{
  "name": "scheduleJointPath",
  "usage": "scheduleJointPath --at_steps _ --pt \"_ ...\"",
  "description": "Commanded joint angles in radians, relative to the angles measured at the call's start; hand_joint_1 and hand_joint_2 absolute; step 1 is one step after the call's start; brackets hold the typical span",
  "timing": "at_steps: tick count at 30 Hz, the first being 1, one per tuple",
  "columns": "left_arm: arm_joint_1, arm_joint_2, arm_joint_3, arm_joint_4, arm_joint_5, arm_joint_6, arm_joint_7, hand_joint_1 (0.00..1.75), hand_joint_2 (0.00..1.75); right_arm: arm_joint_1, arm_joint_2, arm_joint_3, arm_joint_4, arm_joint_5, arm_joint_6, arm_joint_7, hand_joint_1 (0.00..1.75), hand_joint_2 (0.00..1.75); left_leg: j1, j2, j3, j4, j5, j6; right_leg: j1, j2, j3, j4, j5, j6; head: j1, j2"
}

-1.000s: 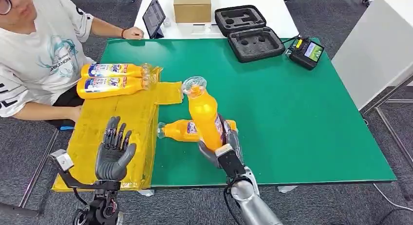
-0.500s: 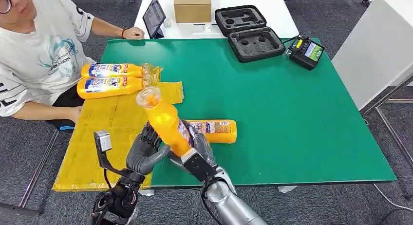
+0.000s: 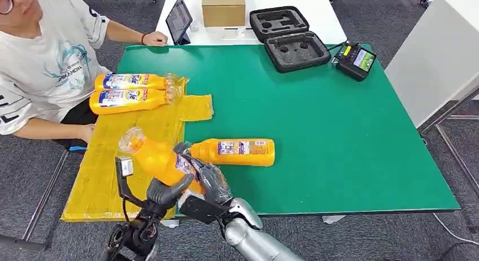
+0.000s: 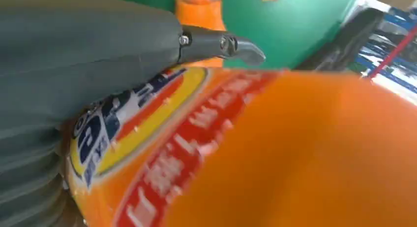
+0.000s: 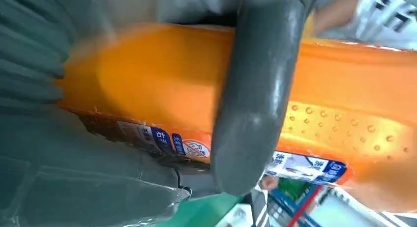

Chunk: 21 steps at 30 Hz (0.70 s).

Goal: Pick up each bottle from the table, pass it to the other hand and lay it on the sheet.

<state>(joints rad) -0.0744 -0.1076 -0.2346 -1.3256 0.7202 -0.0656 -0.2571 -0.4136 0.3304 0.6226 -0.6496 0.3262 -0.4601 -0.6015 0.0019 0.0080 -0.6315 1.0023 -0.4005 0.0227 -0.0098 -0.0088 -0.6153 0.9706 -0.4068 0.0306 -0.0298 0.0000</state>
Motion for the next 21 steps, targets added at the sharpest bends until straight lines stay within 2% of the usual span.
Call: scheduleJointPath --at_steps 1,6,8,11,16,21 --pt "-0.047 0.012 0.053 -0.034 0.005 0.044 -0.053 0.00 1.75 -0.019 0.019 0.231 0.148 0.025 0.051 0.073 1.75 1.75 0.001 -0.001 0.003 0.000 -0.001 -0.001 0.001 -0.001 0.003 -0.001 -0.001 -0.001 0.000 0.000" --pt "-0.047 0.012 0.053 -0.034 0.005 0.044 -0.053 0.00 1.75 -0.019 0.019 0.231 0.148 0.025 0.051 0.073 1.75 1.75 0.002 -0.004 0.004 0.000 -0.002 -0.001 0.002 -0.003 0.005 -0.001 -0.003 -0.001 0.000 0.000" --pt "-0.033 0.009 0.075 -0.063 -0.002 0.062 -0.088 0.00 1.75 -0.028 0.019 0.243 0.157 0.017 0.057 0.086 1.75 1.75 0.001 -0.002 0.002 -0.001 0.000 -0.001 0.001 -0.002 0.002 -0.001 -0.001 -0.001 0.000 0.000" --pt "-0.014 0.010 0.101 -0.110 -0.007 0.074 -0.112 0.00 1.75 -0.036 0.019 0.242 0.163 0.014 0.049 0.094 1.75 1.75 0.002 -0.003 0.006 0.000 -0.003 -0.002 0.002 -0.002 0.006 -0.001 -0.003 -0.001 0.001 0.000" --pt "-0.008 0.006 0.107 -0.126 -0.008 0.074 -0.114 0.00 1.75 -0.047 0.019 0.235 0.166 0.010 0.053 0.097 1.75 1.75 0.001 -0.002 0.002 0.000 0.000 -0.001 0.001 -0.002 0.001 -0.001 -0.001 -0.001 0.000 0.000" --pt "-0.008 0.006 0.107 -0.126 -0.008 0.074 -0.114 0.00 1.75 -0.047 0.019 0.235 0.166 0.010 0.053 0.097 1.75 1.75 0.001 -0.003 0.004 -0.001 -0.001 -0.001 0.001 -0.003 0.004 -0.001 -0.002 -0.001 0.000 0.000"
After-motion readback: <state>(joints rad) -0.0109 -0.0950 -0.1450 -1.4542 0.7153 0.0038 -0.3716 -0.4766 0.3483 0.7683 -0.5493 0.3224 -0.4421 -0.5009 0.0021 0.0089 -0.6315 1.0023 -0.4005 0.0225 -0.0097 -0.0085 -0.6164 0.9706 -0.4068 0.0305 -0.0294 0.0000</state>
